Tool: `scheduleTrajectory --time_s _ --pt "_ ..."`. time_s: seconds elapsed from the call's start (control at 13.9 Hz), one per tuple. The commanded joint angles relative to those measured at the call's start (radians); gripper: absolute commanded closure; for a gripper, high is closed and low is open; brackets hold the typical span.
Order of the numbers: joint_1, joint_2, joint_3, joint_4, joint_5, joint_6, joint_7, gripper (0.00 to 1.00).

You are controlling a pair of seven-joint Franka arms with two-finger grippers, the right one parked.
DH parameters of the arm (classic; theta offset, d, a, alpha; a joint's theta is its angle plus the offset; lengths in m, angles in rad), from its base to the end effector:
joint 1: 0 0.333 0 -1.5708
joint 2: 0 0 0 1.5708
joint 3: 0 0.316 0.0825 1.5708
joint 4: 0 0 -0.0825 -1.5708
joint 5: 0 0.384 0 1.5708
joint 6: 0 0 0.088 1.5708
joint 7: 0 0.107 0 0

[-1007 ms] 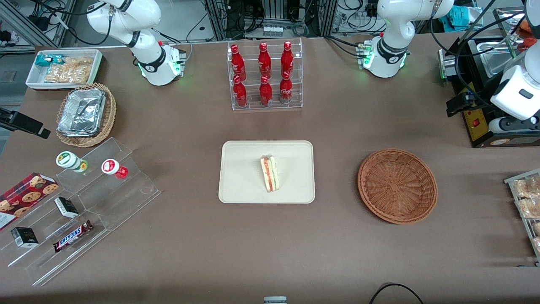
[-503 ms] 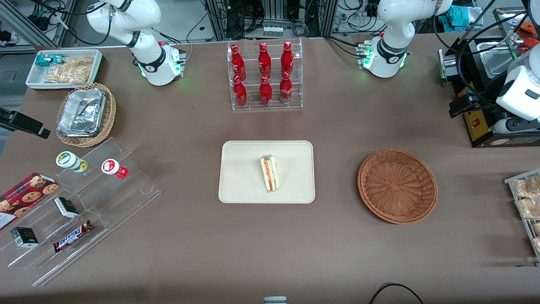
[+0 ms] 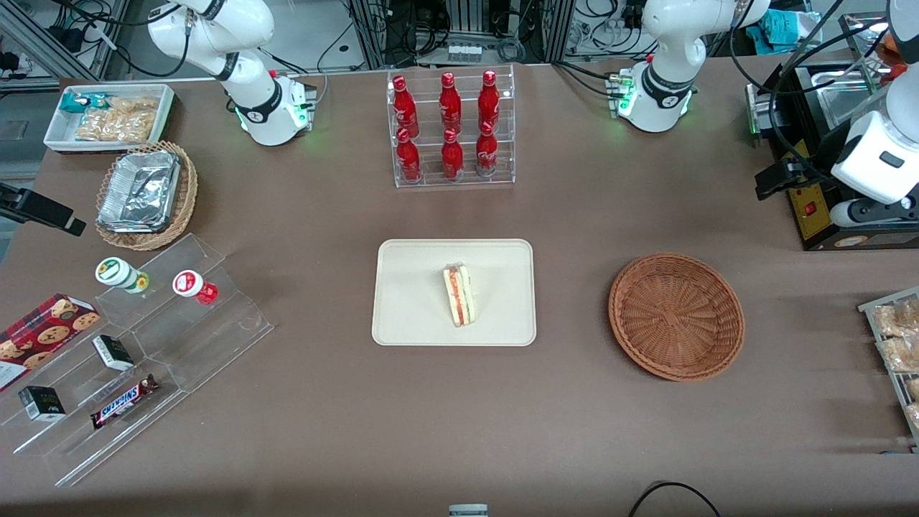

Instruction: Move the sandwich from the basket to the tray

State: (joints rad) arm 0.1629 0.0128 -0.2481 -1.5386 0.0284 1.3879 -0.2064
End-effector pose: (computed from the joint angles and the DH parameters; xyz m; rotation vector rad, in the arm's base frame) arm 0.5366 -0.0415 0.6182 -3.0775 -0.1908 0.2437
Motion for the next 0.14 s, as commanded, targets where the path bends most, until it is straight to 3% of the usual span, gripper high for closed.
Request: scheduleTrajectory --time_s 0.0,0.07 --pt "0.001 0.001 -0.005 0.011 0.008 -0.006 -0.016 0.00" --pt "0.003 0.003 -0.005 0.011 0.008 -0.010 -0.016 0.00"
